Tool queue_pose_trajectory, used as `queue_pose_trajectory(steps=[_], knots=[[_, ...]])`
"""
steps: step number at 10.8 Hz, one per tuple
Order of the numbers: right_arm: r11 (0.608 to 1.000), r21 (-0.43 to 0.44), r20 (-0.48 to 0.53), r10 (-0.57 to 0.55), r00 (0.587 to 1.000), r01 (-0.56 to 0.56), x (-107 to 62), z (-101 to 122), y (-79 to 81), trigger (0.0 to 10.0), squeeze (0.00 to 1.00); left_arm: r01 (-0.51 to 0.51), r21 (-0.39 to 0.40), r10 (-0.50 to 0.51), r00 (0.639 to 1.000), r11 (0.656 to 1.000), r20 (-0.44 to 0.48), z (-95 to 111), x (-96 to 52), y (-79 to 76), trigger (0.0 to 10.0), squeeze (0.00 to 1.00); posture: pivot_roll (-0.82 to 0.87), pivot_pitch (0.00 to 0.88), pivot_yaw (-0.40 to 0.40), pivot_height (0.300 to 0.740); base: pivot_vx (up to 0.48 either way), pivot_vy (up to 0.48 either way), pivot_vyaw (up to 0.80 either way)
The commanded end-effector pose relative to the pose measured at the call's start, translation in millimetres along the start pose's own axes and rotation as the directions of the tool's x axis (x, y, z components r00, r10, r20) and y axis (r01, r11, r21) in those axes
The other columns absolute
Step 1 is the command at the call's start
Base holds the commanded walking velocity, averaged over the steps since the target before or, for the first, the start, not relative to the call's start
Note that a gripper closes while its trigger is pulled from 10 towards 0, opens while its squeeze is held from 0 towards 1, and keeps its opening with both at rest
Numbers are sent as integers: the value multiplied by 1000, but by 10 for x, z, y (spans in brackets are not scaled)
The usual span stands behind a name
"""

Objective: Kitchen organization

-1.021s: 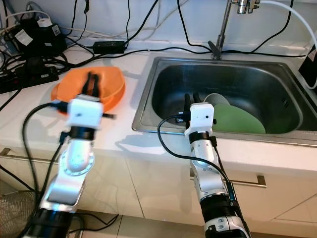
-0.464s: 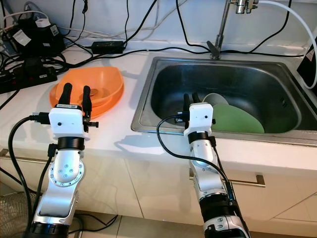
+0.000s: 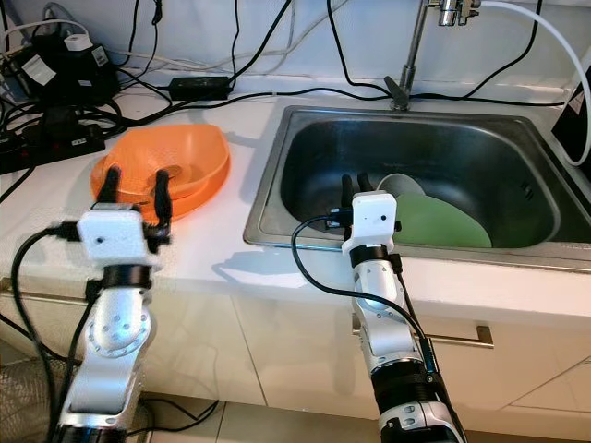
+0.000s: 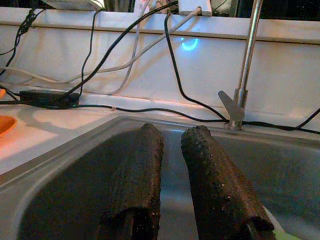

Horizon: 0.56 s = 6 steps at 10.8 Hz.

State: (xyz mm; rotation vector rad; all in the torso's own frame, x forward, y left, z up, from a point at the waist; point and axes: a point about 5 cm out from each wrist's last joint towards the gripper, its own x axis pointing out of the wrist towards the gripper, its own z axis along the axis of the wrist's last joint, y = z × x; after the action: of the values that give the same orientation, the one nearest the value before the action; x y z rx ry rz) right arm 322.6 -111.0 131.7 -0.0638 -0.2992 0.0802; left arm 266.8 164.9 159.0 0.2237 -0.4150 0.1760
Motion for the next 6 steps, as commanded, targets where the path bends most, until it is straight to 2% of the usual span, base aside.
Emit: queue_pose_trajectory(steps=[1,4,6], knots=[[1000,0,-48,12,999,-12,-25,-93,36,10000,0,0,5,0,1000,1000,-8,-33,-9,42,10000,0,119,0,37,740,0,0,0],[1000,0,-49,12,999,-12,-24,-93,34,10000,0,71,26,-70,996,997,-51,-152,-68,70,10000,0,120,0,35,740,0,0,0],[1000,0,-48,12,999,-12,-22,-93,36,10000,0,92,28,-90,994,995,-69,-214,-57,77,10000,0,118,0,36,740,0,0,0]])
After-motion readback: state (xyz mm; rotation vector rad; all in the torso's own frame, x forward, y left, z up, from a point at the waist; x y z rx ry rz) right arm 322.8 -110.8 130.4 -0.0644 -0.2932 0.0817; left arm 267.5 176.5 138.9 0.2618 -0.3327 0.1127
